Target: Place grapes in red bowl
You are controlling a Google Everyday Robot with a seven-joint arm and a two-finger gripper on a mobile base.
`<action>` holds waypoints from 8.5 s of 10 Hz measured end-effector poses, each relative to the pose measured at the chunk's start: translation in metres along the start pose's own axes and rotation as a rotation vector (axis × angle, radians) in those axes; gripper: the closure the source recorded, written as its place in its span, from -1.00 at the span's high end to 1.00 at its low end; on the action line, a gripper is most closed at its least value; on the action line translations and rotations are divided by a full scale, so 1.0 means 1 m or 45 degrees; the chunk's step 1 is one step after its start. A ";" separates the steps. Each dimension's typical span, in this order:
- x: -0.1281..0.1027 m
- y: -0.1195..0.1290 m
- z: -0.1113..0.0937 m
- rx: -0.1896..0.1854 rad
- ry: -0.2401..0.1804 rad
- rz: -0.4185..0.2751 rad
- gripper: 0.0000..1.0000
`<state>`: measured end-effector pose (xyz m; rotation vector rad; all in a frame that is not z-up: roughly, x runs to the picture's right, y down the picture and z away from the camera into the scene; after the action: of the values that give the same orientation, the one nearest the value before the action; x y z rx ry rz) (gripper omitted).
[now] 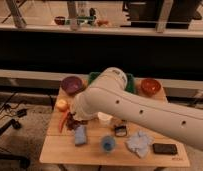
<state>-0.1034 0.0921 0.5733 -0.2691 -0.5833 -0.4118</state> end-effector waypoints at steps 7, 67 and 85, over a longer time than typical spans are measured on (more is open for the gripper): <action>0.001 -0.006 -0.001 0.028 0.000 0.026 -0.65; 0.457 -0.064 -0.158 0.628 0.519 1.114 -0.65; 0.547 -0.020 -0.139 0.615 0.422 1.560 -0.65</action>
<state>0.3680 -0.1390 0.7823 -0.0523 -0.1029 0.8520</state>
